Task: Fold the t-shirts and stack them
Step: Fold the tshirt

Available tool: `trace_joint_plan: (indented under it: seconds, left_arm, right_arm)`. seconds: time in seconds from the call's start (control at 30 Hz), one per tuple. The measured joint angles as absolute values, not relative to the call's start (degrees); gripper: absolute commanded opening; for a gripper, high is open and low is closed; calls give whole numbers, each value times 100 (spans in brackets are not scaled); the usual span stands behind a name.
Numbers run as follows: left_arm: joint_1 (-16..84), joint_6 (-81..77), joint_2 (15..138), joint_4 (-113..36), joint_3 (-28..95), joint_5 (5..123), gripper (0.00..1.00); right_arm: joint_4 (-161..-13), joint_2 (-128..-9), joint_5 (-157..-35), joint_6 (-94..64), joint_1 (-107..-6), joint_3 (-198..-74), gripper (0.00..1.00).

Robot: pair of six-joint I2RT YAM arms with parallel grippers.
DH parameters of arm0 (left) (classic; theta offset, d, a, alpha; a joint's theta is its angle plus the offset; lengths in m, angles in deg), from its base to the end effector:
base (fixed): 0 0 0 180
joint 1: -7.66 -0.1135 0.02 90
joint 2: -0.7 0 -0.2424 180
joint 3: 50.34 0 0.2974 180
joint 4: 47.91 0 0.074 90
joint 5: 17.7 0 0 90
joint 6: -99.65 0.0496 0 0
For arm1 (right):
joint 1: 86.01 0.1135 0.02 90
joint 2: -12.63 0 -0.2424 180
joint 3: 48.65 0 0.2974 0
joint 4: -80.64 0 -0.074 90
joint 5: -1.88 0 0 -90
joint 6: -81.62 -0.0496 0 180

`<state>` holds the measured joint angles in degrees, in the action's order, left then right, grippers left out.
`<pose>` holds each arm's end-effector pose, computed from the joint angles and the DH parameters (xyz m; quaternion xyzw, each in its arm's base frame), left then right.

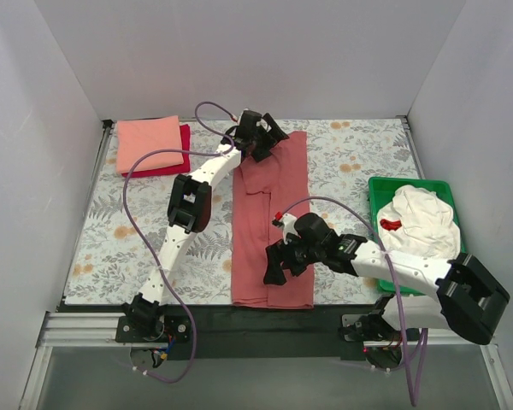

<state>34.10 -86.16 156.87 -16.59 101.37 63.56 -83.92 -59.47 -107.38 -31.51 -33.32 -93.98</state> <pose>0.5679 -0.2908 0.1164 -0.4765 0.7496 -0.4306 0.1600 0.1691 0.2489 0.1290 -0.2955 0.8543 0.3660 0.2211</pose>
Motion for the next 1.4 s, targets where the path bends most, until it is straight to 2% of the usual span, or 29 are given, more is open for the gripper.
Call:
trace_joint_plan:
  seconds: [0.13,0.4,0.5,0.6,0.7,0.9,0.97,1.2,1.4]
  left_arm:
    - [3329,-8496,15687,-1639,10185,6883,98]
    - [3036,-7921,15613,-1552,10277,7100,98]
    - [3014,-7648,15259,-1375,10071,7215,98]
    - [3111,-7327,14383,-1078,9505,7279,98]
    - [3336,-7108,12931,-981,8388,7303,98]
    - [4232,-7169,9640,-1478,5230,7467,98]
    - [4544,-7322,8947,-1530,4386,7475,98]
    - [5683,-8138,7349,-1086,1335,7821,98]
    - [6643,-9220,6470,-109,124,7871,93]
  right_arm:
    - [-8126,-5444,-10343,-3383,-3332,-9503,98]
    - [-7835,-4277,-9648,-3824,-3332,-9503,98]
    - [-7708,-4048,-9329,-3916,-3332,-9503,98]
    - [-7612,-3951,-8988,-4041,-3332,-9503,98]
    - [-7498,-3825,-8550,-4246,-3350,-9477,98]
    - [-7269,-3123,-7606,-4832,-3406,-9020,98]
    - [-7199,-2874,-7473,-4908,-3446,-8845,98]
    - [-6723,-2343,-7453,-4906,-3494,-8574,98]
    - [-6478,-2345,-7753,-4965,-3500,-8349,98]
